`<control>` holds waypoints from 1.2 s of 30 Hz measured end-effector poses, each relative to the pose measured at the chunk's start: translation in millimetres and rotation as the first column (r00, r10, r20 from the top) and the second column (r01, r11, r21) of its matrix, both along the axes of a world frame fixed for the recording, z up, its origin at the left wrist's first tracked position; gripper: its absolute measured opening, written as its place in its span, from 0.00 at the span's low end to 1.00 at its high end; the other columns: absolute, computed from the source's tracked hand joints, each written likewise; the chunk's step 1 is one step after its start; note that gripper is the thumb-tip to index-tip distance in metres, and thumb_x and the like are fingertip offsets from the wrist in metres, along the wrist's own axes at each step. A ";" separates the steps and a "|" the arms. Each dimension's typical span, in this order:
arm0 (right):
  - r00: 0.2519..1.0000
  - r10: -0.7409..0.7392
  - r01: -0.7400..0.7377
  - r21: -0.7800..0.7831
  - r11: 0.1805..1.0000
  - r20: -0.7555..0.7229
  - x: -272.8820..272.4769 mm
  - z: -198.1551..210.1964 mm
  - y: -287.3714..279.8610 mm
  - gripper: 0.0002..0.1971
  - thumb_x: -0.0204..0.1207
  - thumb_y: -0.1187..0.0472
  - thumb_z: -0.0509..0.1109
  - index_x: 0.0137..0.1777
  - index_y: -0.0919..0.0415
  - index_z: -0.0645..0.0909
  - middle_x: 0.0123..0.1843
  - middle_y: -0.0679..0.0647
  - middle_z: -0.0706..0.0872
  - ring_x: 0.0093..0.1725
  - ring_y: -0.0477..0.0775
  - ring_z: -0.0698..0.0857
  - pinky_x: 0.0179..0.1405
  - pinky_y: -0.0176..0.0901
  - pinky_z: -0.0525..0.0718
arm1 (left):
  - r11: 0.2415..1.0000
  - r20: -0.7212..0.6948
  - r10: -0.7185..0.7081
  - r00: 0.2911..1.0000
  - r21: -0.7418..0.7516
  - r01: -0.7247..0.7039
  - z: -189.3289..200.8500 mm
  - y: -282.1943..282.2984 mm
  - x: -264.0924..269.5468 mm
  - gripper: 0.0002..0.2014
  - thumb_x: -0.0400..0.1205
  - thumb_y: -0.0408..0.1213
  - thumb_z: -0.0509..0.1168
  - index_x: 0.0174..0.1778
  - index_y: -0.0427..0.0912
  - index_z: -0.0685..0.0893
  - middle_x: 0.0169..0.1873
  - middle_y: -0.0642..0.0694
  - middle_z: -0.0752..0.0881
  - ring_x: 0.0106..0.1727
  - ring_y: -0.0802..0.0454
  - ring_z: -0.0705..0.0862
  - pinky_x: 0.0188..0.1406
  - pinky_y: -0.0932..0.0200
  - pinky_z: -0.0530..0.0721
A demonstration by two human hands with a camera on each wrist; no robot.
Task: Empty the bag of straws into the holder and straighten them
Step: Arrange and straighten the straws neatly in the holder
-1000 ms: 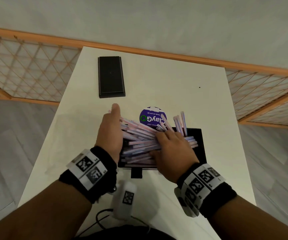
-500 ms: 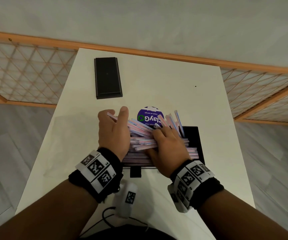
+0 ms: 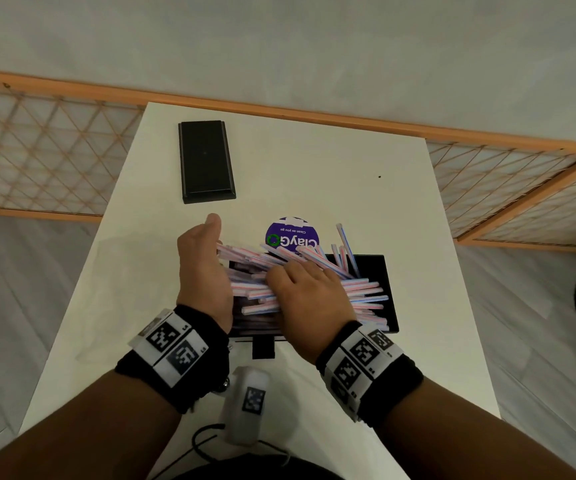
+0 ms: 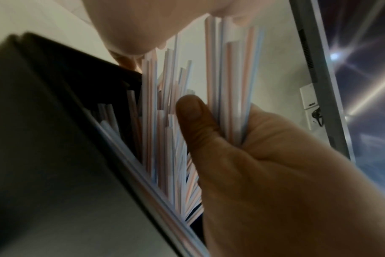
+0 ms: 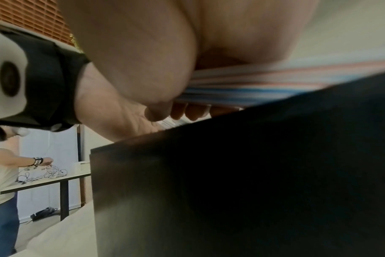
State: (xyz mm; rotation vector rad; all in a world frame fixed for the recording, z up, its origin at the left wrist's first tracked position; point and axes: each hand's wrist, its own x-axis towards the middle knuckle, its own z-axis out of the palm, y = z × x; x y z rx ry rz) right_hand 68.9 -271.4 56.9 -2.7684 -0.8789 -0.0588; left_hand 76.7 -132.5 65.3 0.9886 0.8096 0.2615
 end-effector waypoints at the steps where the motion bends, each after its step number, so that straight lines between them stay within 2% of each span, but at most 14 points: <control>1: 1.000 -0.013 0.013 -0.011 1.000 -0.013 -0.9 -1.3 0.6 0.22 0.54 0.58 0.81 0.48 0.55 0.79 0.42 0.53 0.85 0.40 0.63 0.85 0.37 0.51 0.82 | 0.999 -0.012 -0.009 1.000 0.050 0.009 -1.4 0.0 1.2 0.22 0.83 0.55 0.67 0.62 0.40 0.76 0.42 0.52 0.78 0.40 0.56 0.81 0.44 0.55 0.79; 3: 0.996 -0.049 0.047 -0.028 0.999 -0.075 -4.7 -5.3 2.2 0.22 0.58 0.51 0.79 0.50 0.55 0.78 0.45 0.53 0.84 0.43 0.63 0.84 0.40 0.53 0.82 | 0.964 -0.074 -0.067 0.995 0.252 0.084 -7.4 -1.7 2.8 0.31 0.80 0.58 0.68 0.67 0.35 0.74 0.45 0.50 0.79 0.42 0.53 0.80 0.49 0.53 0.77; 6: 0.979 -0.073 0.072 -0.015 0.997 -0.188 -9.3 -11.9 4.2 0.23 0.69 0.39 0.71 0.56 0.54 0.76 0.53 0.53 0.82 0.51 0.60 0.79 0.50 0.56 0.80 | 0.867 -0.196 -0.126 0.972 0.455 0.204 -13.4 -8.7 0.1 0.27 0.84 0.55 0.67 0.72 0.42 0.70 0.61 0.47 0.80 0.57 0.48 0.82 0.58 0.54 0.77; 9: 0.969 -0.075 0.092 0.061 0.994 -0.237 -9.4 -13.9 0.7 0.26 0.70 0.37 0.71 0.58 0.55 0.77 0.56 0.53 0.80 0.55 0.59 0.77 0.54 0.57 0.79 | 0.886 -0.158 -0.149 0.976 0.417 0.203 -13.7 -10.6 -0.8 0.30 0.82 0.57 0.67 0.73 0.42 0.70 0.64 0.45 0.80 0.59 0.47 0.82 0.58 0.54 0.79; 13: 0.984 -0.095 0.111 0.097 0.989 -0.150 -11.0 -4.1 -6.7 0.28 0.65 0.32 0.70 0.55 0.53 0.75 0.55 0.51 0.79 0.55 0.59 0.77 0.54 0.57 0.79 | 0.976 -0.074 -0.084 0.994 0.195 0.096 -14.8 -2.2 3.3 0.34 0.73 0.57 0.73 0.67 0.39 0.75 0.50 0.45 0.82 0.47 0.47 0.84 0.51 0.47 0.83; 15: 0.989 -0.099 0.114 0.144 0.983 -0.111 -13.0 1.9 -18.0 0.26 0.64 0.34 0.70 0.53 0.53 0.75 0.53 0.51 0.79 0.54 0.59 0.77 0.53 0.56 0.79 | 0.988 -0.088 -0.099 0.991 0.112 0.109 -17.0 5.4 4.9 0.28 0.66 0.59 0.75 0.54 0.44 0.83 0.46 0.47 0.86 0.47 0.44 0.87 0.51 0.45 0.86; 18: 0.982 -0.166 0.180 0.181 0.967 -0.091 -13.4 0.2 -46.3 0.22 0.65 0.40 0.73 0.48 0.55 0.77 0.48 0.53 0.79 0.49 0.61 0.78 0.48 0.56 0.81 | 0.985 -0.069 -0.173 0.982 0.006 0.174 -14.0 13.3 6.1 0.12 0.71 0.52 0.76 0.41 0.48 0.88 0.41 0.49 0.91 0.44 0.45 0.89 0.53 0.44 0.87; 20: 0.965 -0.230 0.248 0.163 0.955 -0.122 -11.5 -4.6 -63.2 0.22 0.66 0.40 0.72 0.49 0.57 0.77 0.47 0.53 0.79 0.47 0.61 0.79 0.46 0.57 0.82 | 0.968 -0.034 -0.227 0.973 0.101 0.229 -8.9 14.2 5.3 0.12 0.68 0.50 0.76 0.36 0.45 0.91 0.39 0.48 0.92 0.42 0.48 0.89 0.50 0.50 0.88; 22: 0.951 -0.267 0.291 0.157 0.944 -0.155 -9.4 -7.8 -71.5 0.24 0.66 0.40 0.71 0.53 0.58 0.76 0.50 0.53 0.79 0.48 0.61 0.79 0.47 0.58 0.84 | 0.944 0.023 -0.252 0.967 0.226 0.241 -2.8 12.6 3.6 0.11 0.76 0.42 0.73 0.35 0.38 0.90 0.36 0.48 0.93 0.38 0.53 0.90 0.39 0.61 0.87; 24: 0.948 -0.266 0.299 0.202 0.933 -0.175 -6.3 -7.7 -70.9 0.29 0.67 0.40 0.71 0.61 0.59 0.75 0.54 0.54 0.79 0.52 0.60 0.79 0.52 0.57 0.84 | 0.924 0.046 -0.273 0.961 0.290 0.249 3.4 12.8 0.8 0.12 0.83 0.33 0.68 0.35 0.34 0.90 0.34 0.45 0.93 0.37 0.53 0.91 0.36 0.67 0.86; 27: 0.953 -0.230 0.278 0.272 0.921 -0.195 -2.1 -4.1 -60.2 0.37 0.67 0.39 0.71 0.72 0.60 0.72 0.62 0.54 0.79 0.61 0.59 0.78 0.63 0.54 0.80 | 0.873 0.070 -0.349 0.935 0.388 0.297 8.1 16.5 -2.4 0.11 0.81 0.33 0.70 0.35 0.32 0.91 0.36 0.39 0.93 0.42 0.44 0.93 0.40 0.63 0.89; 30: 0.962 -0.182 0.235 0.276 0.932 -0.203 1.2 -2.1 -46.7 0.40 0.67 0.37 0.71 0.75 0.60 0.71 0.67 0.55 0.77 0.65 0.58 0.76 0.69 0.53 0.77 | 0.813 0.067 -0.398 0.915 0.487 0.318 9.5 18.2 -3.0 0.07 0.75 0.36 0.72 0.35 0.36 0.90 0.38 0.36 0.92 0.45 0.38 0.91 0.46 0.55 0.90; 32: 0.968 -0.146 0.200 0.273 0.941 -0.205 3.2 -2.7 -39.6 0.39 0.66 0.37 0.73 0.74 0.58 0.73 0.66 0.53 0.78 0.65 0.58 0.76 0.68 0.56 0.78 | 0.803 0.053 -0.360 0.932 0.526 0.280 9.0 17.9 -2.4 0.04 0.70 0.39 0.73 0.38 0.44 0.89 0.41 0.40 0.93 0.48 0.42 0.91 0.50 0.54 0.88; 36: 0.970 -0.054 0.101 0.194 0.976 -0.236 4.2 -8.3 -36.0 0.38 0.67 0.36 0.73 0.72 0.57 0.75 0.66 0.51 0.80 0.64 0.57 0.78 0.67 0.56 0.78 | 0.778 -0.036 -0.327 0.944 0.558 0.290 12.9 22.7 3.4 0.13 0.69 0.45 0.73 0.48 0.49 0.84 0.48 0.49 0.91 0.50 0.55 0.89 0.52 0.59 0.83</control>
